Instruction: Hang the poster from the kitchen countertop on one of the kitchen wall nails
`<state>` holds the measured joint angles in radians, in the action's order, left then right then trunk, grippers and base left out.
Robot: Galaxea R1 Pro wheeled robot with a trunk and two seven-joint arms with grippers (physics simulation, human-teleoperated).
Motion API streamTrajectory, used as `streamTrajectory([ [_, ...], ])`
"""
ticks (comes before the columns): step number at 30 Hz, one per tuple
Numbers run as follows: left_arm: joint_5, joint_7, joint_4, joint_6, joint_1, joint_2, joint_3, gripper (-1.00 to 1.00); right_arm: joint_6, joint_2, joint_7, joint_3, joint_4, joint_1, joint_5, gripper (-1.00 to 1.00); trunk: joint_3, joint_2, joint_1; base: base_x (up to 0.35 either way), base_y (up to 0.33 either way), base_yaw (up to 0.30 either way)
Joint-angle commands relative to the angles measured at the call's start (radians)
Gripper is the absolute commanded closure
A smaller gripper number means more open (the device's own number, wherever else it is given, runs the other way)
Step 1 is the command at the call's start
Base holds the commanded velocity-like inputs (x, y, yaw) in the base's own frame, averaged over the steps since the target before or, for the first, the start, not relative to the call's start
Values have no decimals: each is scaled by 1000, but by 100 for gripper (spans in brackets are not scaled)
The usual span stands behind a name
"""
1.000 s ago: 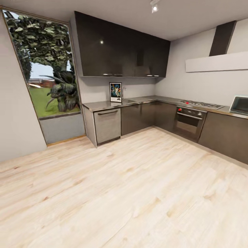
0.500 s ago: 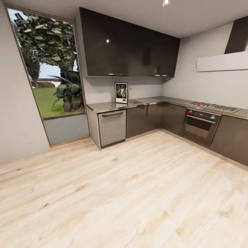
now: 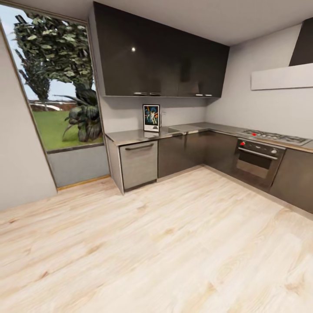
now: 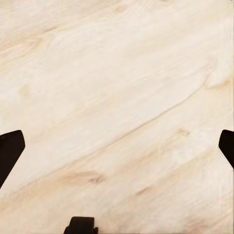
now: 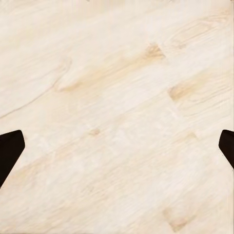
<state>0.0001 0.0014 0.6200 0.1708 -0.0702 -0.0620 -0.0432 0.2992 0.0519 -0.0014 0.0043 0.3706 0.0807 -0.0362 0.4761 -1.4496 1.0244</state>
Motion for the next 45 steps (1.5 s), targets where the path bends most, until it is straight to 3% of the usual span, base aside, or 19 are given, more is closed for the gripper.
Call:
streamTrajectory([
  [1,0,0,1,1,0,-1,-3,-100,3,0,0,0,-1,1,-4,-100,1,0,1,337,-110,0],
  [45,0,3,1,1,0,-1,-3,-100,3,0,0,2,-1,1,-3,-100,1,0,1,300,-189,0],
])
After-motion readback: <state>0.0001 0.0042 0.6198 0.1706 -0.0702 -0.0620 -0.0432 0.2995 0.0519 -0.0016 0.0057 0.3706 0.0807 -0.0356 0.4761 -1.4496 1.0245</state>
